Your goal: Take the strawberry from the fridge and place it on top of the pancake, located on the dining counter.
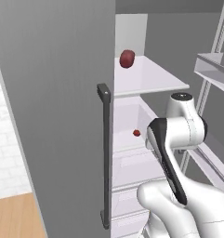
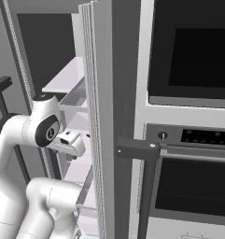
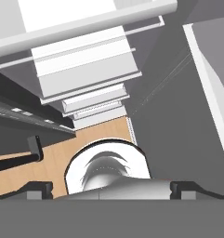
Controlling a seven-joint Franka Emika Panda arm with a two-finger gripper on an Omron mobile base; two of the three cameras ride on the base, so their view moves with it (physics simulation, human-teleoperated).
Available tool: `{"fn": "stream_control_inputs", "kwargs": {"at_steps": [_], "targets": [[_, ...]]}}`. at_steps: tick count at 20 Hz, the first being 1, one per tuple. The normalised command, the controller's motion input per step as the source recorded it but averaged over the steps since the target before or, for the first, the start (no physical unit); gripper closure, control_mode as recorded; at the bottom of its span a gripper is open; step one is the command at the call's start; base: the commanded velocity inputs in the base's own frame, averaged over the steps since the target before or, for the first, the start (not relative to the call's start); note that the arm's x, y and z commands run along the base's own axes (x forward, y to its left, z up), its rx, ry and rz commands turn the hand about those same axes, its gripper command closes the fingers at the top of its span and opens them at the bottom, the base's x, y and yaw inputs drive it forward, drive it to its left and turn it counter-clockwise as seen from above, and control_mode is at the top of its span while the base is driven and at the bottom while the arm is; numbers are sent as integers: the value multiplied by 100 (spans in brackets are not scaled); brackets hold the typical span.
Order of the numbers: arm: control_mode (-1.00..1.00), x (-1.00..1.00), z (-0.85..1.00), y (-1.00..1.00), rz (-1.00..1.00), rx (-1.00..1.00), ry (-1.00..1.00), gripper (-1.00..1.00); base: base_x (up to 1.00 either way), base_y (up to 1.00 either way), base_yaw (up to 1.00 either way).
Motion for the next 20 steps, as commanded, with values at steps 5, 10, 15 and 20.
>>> {"fn": "stream_control_inputs", "kwargs": {"at_steps": [5,10,15,20], "targets": [[100,0,0,0,0,0,0,-100,15,0,0],[100,0,0,0,0,0,0,-100,6,0,0],[-100,2,7,0,1,0,-12,-100,0,0,0],[-100,14,2,12,4,0,-17,-100,0,0,0]]}}
